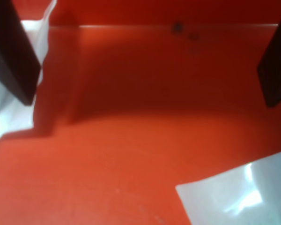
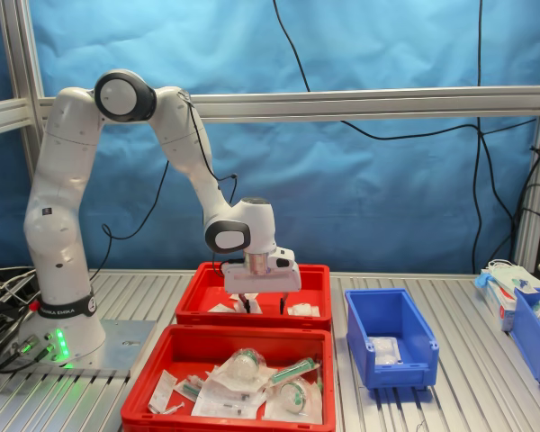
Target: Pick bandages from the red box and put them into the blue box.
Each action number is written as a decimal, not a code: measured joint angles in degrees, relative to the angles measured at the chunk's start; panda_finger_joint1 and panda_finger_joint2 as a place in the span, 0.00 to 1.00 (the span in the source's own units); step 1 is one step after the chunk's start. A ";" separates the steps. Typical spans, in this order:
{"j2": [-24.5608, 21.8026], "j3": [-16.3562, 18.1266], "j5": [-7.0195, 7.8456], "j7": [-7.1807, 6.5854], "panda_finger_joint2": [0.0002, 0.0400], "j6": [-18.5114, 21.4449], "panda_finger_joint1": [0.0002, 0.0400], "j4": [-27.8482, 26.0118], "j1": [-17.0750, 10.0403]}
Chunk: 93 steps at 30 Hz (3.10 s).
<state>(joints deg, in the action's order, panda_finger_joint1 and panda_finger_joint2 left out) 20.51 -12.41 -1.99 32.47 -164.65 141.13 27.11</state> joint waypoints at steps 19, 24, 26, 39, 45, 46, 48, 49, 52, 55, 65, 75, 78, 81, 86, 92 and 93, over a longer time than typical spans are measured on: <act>0.00 -0.01 0.00 0.00 1.00 0.00 1.00 0.00 0.00; 0.00 -0.01 0.00 0.00 1.00 0.00 1.00 0.00 0.00; 0.00 -0.01 0.00 0.00 1.00 0.00 1.00 0.00 0.00; 0.00 -0.01 0.00 0.00 1.00 0.00 1.00 0.00 0.00; 0.00 -0.04 0.00 0.00 1.00 0.00 1.00 -0.04 0.01; 0.00 -0.11 0.00 0.00 1.00 0.00 1.00 -0.14 0.02; 0.00 -0.20 0.00 0.00 1.00 0.00 1.00 -0.27 0.02; 0.00 -0.25 0.00 0.00 1.00 0.00 1.00 -0.37 0.02; 0.00 -0.44 0.00 0.00 1.00 0.00 1.00 -0.80 0.02; 0.00 -0.64 0.00 0.00 1.00 0.00 1.00 -1.25 0.02; 1.12 -1.81 0.00 0.00 1.00 0.00 1.00 -2.73 0.03; 3.46 -3.73 0.00 0.00 1.00 0.00 1.00 -4.09 0.04; 3.67 -4.03 0.00 0.00 1.00 0.00 1.00 -4.30 0.04; 3.80 -4.39 0.00 0.00 1.00 0.00 1.00 -4.61 0.05; 3.89 -4.58 0.00 0.00 1.00 0.00 1.00 -4.70 0.05; 3.94 -4.63 0.00 0.00 1.00 0.00 1.00 -4.75 0.05; 3.95 -4.63 0.00 0.00 1.00 0.00 1.00 -4.76 0.05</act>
<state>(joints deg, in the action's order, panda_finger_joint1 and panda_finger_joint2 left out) 24.47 -17.05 -1.99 32.48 -164.65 136.37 27.16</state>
